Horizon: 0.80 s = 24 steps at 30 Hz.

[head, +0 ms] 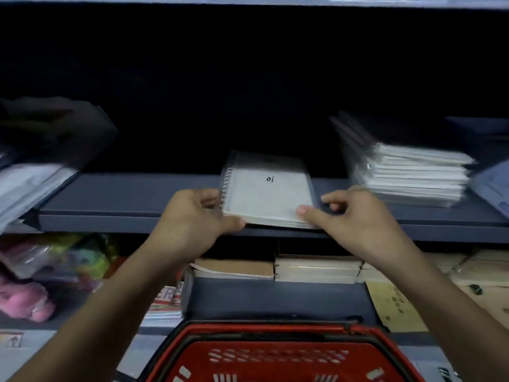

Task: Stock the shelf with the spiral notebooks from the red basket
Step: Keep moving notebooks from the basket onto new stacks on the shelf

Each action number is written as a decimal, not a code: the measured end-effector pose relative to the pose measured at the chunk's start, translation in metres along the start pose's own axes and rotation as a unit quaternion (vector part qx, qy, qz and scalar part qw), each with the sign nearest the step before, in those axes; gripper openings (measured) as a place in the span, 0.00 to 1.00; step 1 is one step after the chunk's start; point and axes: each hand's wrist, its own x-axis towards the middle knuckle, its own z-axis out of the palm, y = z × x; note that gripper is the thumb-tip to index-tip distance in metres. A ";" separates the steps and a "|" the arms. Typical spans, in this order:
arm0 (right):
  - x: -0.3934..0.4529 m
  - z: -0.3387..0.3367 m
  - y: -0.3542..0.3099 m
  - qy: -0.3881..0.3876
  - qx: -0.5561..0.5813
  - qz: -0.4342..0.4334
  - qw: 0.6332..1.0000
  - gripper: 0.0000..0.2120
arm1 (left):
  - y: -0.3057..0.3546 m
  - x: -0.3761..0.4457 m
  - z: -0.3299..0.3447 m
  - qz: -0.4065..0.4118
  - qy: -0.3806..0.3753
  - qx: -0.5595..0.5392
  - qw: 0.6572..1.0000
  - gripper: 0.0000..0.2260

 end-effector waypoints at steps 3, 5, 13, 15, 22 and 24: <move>0.001 -0.001 0.000 -0.002 -0.020 -0.003 1.000 0.24 | 0.003 0.002 0.001 0.022 0.035 0.118 0.992 0.10; 0.007 0.003 -0.001 0.037 -0.008 -0.005 0.999 0.24 | 0.003 0.013 0.009 0.029 0.044 0.137 0.989 0.16; 0.035 0.028 0.006 0.133 0.013 -0.013 0.991 0.24 | 0.007 0.048 0.024 0.026 0.076 0.142 0.987 0.25; 0.034 0.029 0.012 0.145 0.032 -0.044 0.988 0.24 | 0.007 0.044 0.025 0.036 0.079 0.143 0.986 0.22; -0.026 0.017 0.043 0.174 0.113 -0.113 0.972 0.11 | -0.001 -0.009 0.020 0.100 0.102 0.119 0.983 0.29; -0.053 0.015 0.059 0.173 0.102 -0.118 0.973 0.10 | -0.010 -0.034 0.021 0.102 0.094 0.102 0.985 0.26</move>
